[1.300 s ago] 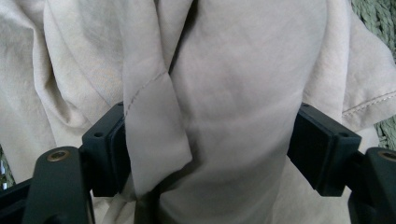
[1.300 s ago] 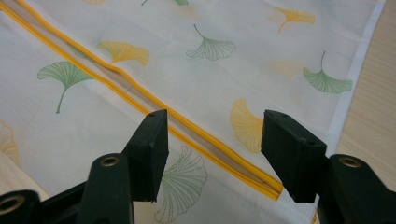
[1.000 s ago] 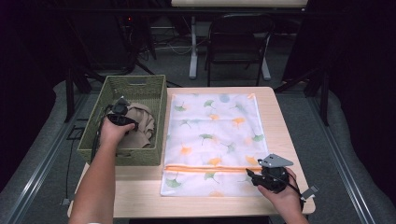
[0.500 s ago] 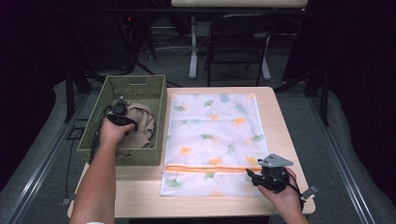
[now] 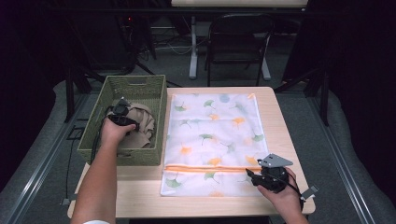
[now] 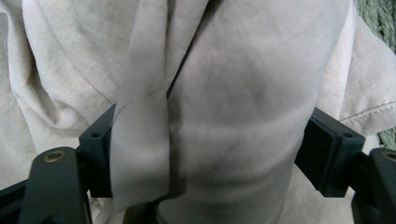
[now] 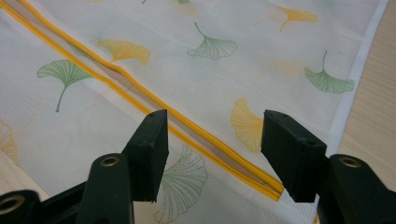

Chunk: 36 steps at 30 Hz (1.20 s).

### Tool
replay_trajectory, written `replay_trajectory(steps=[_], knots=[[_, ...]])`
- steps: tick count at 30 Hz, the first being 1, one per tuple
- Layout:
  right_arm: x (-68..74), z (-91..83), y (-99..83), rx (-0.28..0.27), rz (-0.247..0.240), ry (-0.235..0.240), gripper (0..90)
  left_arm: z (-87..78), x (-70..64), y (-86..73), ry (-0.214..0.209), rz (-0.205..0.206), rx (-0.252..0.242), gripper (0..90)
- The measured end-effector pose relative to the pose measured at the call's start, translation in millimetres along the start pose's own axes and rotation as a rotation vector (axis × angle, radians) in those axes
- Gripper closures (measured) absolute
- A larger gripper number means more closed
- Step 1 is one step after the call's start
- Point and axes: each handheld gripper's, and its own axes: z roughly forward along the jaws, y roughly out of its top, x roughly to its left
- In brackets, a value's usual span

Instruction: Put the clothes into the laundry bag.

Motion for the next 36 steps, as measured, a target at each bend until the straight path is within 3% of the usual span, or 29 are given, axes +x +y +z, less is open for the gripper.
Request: replay_trajectory(steps=[19, 26, 31, 36], knots=[[-0.3, -0.1, 0.0, -0.001, -0.003, -0.002, 41.4, 2.6, -1.6, 0.5, 0.013, 0.003, 0.003, 22.0], [-0.5, -0.5, 0.0, 0.000, -0.004, -0.001, 41.4, 0.1, -1.2, 0.8, 0.016, 0.004, 0.004, 29.7], [-1.3, -0.8, -0.1, -0.002, -0.005, 0.002, 41.3, -3.3, -1.5, 1.4, 0.027, 0.000, -0.005, 42.8], [-1.3, -0.6, -0.5, -0.008, 0.001, 0.000, 41.3, -5.3, -1.8, 1.9, 0.036, -0.002, -0.010, 50.2]])
